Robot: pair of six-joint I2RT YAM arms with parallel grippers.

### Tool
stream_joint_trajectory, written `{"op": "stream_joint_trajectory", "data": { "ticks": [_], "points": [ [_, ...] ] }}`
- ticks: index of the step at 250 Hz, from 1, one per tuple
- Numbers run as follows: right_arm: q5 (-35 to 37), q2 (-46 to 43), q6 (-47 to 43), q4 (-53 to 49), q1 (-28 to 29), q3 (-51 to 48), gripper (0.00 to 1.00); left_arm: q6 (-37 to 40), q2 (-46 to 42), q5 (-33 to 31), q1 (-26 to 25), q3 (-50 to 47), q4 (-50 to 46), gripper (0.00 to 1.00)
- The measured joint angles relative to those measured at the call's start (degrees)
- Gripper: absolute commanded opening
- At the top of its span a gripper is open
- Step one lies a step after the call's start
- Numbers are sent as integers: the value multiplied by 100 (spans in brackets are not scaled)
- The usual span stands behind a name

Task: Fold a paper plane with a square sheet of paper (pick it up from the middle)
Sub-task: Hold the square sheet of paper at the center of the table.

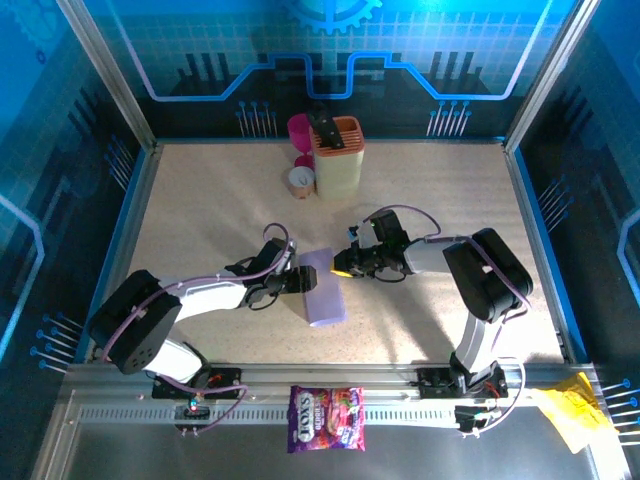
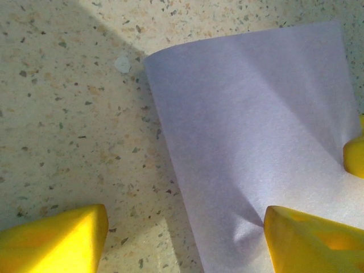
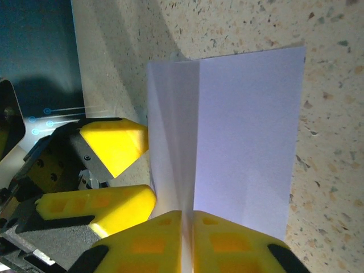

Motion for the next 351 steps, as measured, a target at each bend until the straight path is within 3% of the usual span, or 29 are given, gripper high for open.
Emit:
{"op": "stream_joint_trajectory", "data": {
  "ticks": [100, 273, 290, 351],
  "points": [
    [22, 184, 2, 96, 74, -66, 9, -15, -909, 0, 0, -68, -378, 80],
    [26, 332, 42, 164, 107, 4, 11, -50, -535, -4, -199, -267, -420, 80],
    [26, 332, 46, 164, 107, 4, 14, -48, -481, -4, -229, -267, -417, 80],
    [63, 306, 11, 103, 96, 17, 37, -52, -361, -70, -256, -267, -385, 79]
  ]
}}
